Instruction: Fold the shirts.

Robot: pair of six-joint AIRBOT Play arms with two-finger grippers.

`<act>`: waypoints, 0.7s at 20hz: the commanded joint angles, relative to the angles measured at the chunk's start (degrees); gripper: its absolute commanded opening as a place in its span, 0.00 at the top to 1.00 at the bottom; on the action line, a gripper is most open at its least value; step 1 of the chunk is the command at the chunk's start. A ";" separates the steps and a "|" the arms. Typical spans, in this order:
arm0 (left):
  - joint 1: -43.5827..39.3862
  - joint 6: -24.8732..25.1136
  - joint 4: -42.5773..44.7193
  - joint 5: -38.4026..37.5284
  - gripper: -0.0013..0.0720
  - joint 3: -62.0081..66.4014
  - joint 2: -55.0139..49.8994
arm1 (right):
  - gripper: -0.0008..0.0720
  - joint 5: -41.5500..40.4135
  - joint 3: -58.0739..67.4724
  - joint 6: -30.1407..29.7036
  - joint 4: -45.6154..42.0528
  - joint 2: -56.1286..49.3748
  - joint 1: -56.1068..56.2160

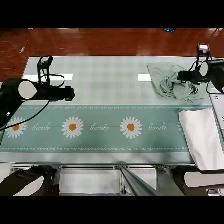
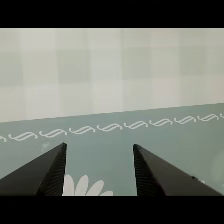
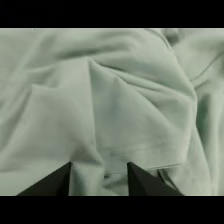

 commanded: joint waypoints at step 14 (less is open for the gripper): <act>15.82 -0.02 4.07 -11.37 0.29 9.09 6.08 | 0.96 10.56 15.98 -16.24 24.61 -2.21 -2.56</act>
